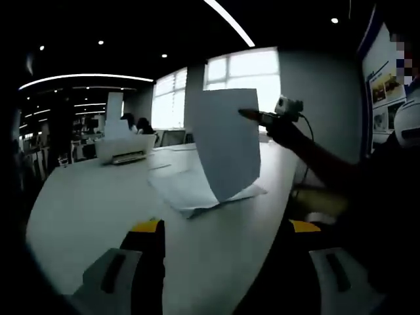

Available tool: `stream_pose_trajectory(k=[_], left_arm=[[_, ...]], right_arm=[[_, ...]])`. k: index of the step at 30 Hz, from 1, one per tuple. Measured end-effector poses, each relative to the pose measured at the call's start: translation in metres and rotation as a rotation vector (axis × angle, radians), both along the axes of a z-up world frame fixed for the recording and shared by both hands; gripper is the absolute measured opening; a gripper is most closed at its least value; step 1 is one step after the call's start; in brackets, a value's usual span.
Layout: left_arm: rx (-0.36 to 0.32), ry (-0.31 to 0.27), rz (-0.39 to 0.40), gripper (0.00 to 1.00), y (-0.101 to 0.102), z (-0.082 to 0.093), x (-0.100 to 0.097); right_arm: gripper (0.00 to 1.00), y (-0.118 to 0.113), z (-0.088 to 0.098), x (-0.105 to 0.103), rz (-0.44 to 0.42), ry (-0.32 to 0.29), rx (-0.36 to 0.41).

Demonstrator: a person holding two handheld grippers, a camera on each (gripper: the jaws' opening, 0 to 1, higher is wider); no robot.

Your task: Organize the stack of printing papers by aligning and flattening the scattered papers on the table

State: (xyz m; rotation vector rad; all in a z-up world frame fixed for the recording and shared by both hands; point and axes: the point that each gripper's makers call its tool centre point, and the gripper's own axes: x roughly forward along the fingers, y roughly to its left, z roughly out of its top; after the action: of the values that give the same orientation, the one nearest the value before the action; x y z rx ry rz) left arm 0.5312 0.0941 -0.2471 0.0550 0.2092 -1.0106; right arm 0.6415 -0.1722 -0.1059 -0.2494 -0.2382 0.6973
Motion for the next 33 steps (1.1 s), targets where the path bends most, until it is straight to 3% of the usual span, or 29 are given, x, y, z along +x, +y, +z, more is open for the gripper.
stream_pose_trajectory(k=[22, 33], left_arm=[[-0.006, -0.004, 0.006, 0.78, 0.005, 0.000, 0.004], [-0.011, -0.012, 0.014, 0.78, 0.008, 0.002, 0.005]], right_arm=[[0.00, 0.043, 0.046, -0.048, 0.089, -0.114, -0.024], [0.00, 0.055, 0.057, -0.062, 0.138, -0.138, -0.026]])
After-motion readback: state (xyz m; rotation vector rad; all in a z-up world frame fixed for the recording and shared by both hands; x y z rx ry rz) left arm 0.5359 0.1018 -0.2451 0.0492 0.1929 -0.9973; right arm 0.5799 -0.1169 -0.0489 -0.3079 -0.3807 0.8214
